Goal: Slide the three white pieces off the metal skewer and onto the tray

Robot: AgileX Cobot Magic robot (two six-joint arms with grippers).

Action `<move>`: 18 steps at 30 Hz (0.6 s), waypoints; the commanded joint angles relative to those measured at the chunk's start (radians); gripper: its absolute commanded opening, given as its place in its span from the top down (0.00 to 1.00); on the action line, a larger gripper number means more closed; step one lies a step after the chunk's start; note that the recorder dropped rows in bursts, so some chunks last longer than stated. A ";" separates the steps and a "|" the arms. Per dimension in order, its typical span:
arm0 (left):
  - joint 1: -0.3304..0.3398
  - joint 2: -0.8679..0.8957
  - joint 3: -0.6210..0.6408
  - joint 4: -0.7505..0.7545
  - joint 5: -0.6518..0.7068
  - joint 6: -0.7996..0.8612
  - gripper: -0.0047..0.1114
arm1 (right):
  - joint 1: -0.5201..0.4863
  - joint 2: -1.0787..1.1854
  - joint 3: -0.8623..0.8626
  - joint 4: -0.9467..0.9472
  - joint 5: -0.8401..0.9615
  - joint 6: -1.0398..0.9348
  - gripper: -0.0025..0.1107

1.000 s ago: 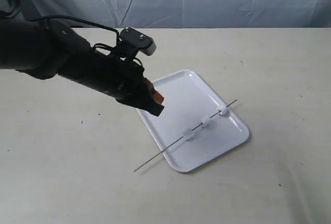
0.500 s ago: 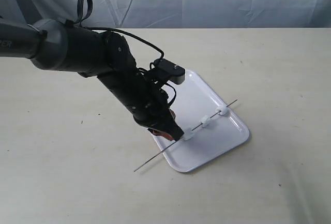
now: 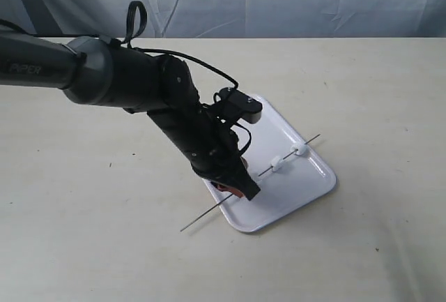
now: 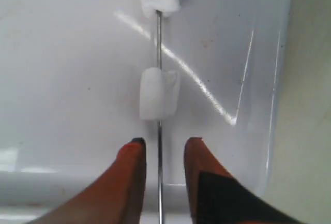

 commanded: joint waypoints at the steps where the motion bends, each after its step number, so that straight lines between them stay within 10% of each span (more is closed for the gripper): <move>1: -0.013 0.029 -0.016 0.004 0.010 -0.006 0.72 | 0.004 -0.005 0.002 0.000 -0.002 -0.001 0.81; 18: -0.013 0.062 -0.018 0.051 0.037 -0.008 0.67 | 0.004 -0.005 0.002 -0.057 -0.042 -0.007 0.81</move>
